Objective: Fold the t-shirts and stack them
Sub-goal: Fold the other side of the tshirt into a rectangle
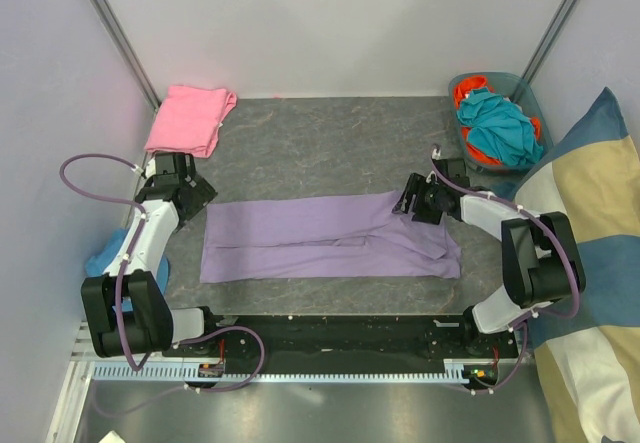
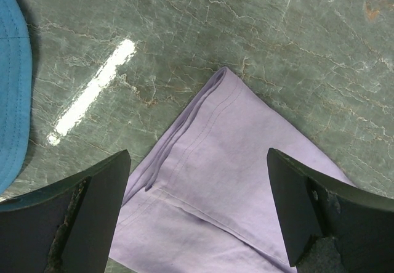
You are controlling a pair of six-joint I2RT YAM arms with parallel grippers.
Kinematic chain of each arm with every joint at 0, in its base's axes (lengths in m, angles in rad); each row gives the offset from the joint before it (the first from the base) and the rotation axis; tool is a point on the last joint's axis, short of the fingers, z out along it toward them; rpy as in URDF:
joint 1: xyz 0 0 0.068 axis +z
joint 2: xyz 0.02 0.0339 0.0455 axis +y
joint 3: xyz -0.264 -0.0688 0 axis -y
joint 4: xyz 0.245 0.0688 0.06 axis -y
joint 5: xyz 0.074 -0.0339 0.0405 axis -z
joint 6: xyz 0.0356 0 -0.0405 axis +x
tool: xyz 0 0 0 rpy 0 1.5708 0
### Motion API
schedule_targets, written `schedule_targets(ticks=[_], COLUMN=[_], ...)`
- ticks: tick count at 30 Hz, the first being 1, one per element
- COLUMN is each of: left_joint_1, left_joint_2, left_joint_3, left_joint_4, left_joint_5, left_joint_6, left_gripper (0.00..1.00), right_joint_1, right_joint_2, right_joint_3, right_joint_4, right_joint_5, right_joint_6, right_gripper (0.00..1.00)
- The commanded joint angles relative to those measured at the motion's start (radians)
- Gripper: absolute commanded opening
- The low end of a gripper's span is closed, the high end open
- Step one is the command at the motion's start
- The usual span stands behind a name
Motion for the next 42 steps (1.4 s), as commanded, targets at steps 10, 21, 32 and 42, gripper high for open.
schedule_targets(ticks=[10,21,32,42], left_joint_1=[0.002,0.002,0.002,0.002], left_joint_2=[-0.011,-0.005,0.000,-0.006], left_joint_3=[-0.005,-0.007,-0.010,-0.013], left_joint_4=[0.032,0.031,0.031,0.029], left_joint_5=[0.018,0.024,0.030,0.036], left_joint_6=[0.022,0.017,0.011,0.008], left_gripper=[1.00,1.00,1.00,1.00], right_joint_1=[0.047,0.076,0.079,0.079], right_joint_2=[0.014,-0.045,-0.125,-0.185], right_joint_3=[0.023,-0.030,-0.064,-0.031], right_joint_4=[0.036,-0.019,-0.086,-0.125], right_joint_5=[-0.067,-0.093,-0.099,-0.095], right_joint_6=[-0.005,-0.025,-0.043,-0.043], right_gripper=[0.73,0.73,0.73,0.73])
